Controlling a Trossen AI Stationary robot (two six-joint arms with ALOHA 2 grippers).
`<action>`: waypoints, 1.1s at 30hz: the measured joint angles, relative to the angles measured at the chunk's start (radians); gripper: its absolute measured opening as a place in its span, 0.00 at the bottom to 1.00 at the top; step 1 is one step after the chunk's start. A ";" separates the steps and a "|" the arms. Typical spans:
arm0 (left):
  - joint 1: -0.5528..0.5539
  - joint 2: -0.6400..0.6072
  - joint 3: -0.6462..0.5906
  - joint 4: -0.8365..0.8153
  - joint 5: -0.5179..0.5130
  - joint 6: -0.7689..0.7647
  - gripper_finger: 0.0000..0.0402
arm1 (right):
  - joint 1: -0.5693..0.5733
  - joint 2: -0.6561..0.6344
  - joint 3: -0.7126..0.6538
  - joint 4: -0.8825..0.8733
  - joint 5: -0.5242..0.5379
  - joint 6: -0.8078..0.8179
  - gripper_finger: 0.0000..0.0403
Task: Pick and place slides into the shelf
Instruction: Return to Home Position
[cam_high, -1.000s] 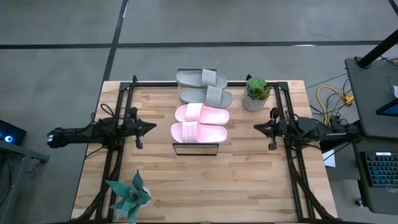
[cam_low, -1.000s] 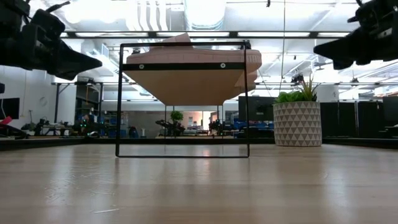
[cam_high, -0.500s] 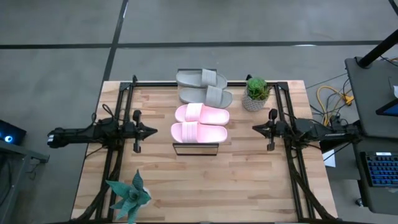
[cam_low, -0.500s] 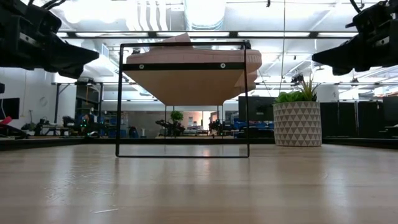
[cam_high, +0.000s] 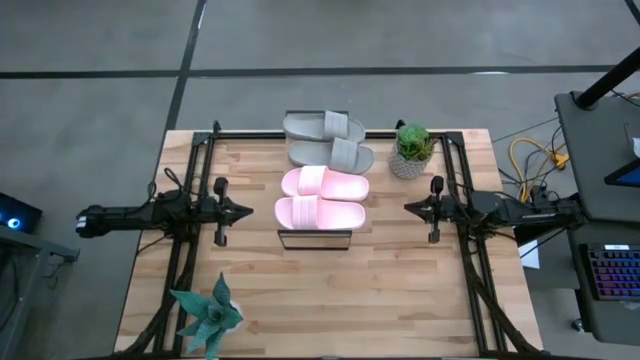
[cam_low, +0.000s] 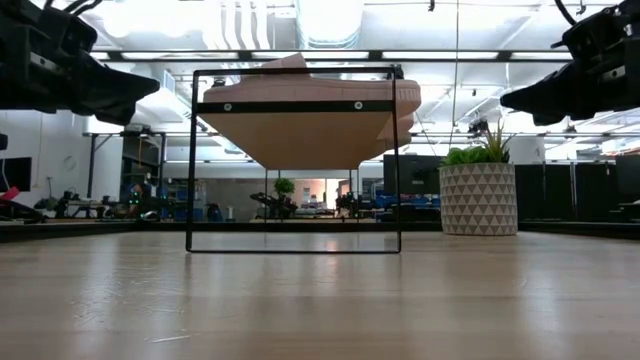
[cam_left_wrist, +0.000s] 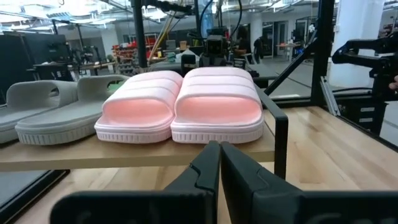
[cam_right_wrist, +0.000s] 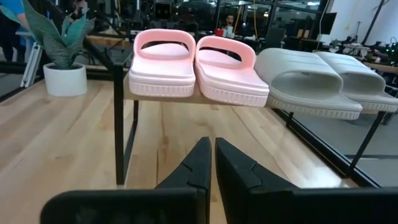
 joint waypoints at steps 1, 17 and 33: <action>0.000 -0.002 0.000 0.000 0.000 0.000 0.00 | 0.000 0.000 0.000 0.000 0.000 0.000 0.03; 0.000 0.024 -0.003 0.009 -0.001 -0.001 0.00 | 0.000 -0.001 0.000 0.000 0.000 -0.030 0.03; 0.000 0.024 -0.004 0.010 0.000 -0.001 0.00 | 0.000 -0.001 0.000 0.000 0.000 -0.159 0.03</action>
